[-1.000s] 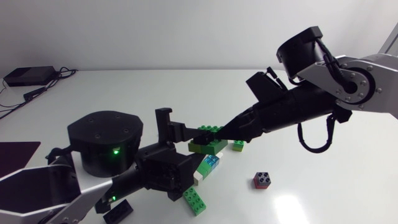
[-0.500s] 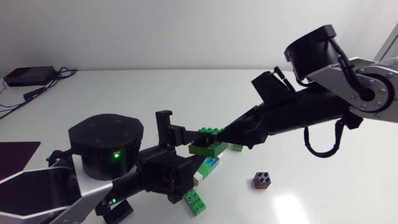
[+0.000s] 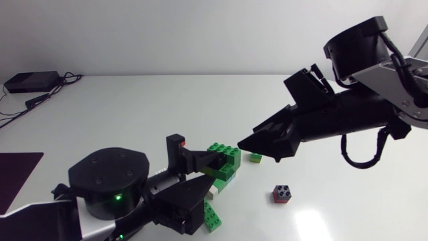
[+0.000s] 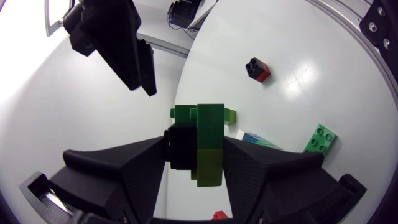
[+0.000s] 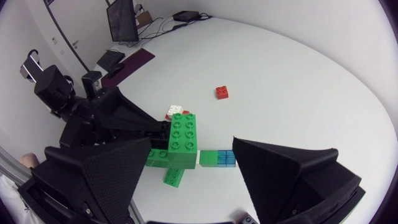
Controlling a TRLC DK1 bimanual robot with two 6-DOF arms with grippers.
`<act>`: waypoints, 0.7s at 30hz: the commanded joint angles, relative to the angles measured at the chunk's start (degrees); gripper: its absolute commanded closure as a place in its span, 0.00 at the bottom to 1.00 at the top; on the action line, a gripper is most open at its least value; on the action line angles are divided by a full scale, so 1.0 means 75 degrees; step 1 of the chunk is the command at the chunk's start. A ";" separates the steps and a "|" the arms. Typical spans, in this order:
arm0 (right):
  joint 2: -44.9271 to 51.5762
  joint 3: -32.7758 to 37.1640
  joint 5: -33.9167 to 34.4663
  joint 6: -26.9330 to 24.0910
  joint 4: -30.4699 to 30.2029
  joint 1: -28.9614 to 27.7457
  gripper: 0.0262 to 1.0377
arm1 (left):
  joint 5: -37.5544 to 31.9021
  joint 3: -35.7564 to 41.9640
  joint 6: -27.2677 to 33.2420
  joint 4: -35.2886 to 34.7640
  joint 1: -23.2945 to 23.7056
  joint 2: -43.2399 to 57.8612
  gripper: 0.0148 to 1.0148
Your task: Separate the duplo bricks
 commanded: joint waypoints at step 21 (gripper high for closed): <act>0.0495 -0.0600 0.0576 -0.0143 0.0269 0.0894 0.18 | -0.0321 -0.0383 0.1205 0.1044 -0.0197 0.0160 0.73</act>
